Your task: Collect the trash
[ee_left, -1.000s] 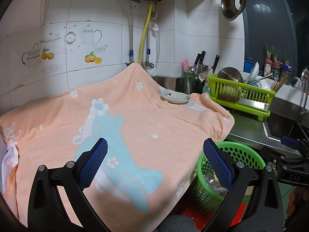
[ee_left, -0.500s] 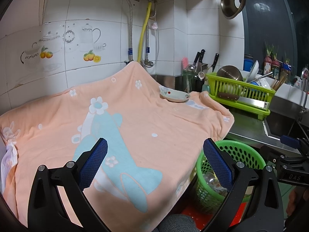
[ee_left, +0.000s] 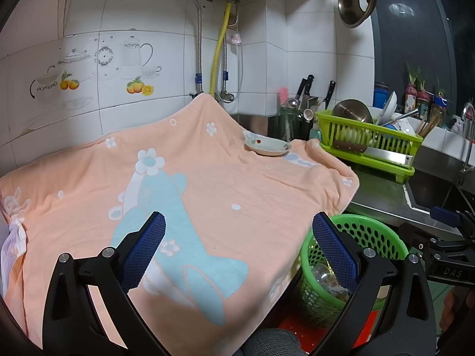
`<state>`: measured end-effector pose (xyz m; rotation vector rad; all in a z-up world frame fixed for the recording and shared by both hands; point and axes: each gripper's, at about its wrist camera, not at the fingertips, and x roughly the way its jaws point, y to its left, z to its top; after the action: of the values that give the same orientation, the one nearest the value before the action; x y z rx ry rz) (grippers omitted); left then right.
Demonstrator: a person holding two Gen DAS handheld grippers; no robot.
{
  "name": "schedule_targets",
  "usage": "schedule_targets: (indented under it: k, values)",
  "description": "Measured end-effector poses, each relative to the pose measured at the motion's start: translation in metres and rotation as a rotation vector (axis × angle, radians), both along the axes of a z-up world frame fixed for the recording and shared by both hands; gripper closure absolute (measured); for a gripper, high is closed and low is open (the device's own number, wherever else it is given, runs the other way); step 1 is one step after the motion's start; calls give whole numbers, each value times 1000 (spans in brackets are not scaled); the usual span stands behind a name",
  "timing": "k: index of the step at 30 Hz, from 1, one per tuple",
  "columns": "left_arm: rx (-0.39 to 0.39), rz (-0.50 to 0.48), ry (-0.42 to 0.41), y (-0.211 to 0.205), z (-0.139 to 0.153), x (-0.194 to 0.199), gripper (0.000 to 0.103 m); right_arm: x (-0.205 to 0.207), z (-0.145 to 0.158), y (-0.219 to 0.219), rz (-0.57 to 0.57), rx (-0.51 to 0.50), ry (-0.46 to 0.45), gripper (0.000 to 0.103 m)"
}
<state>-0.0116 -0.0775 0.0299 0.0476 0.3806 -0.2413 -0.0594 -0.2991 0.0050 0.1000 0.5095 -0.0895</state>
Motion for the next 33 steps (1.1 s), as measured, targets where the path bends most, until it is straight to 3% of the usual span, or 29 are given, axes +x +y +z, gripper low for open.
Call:
schedule_targets:
  k: [33]
  values:
    - [14, 4, 10, -3, -4, 4, 5, 2, -3, 5, 3, 1, 4, 7]
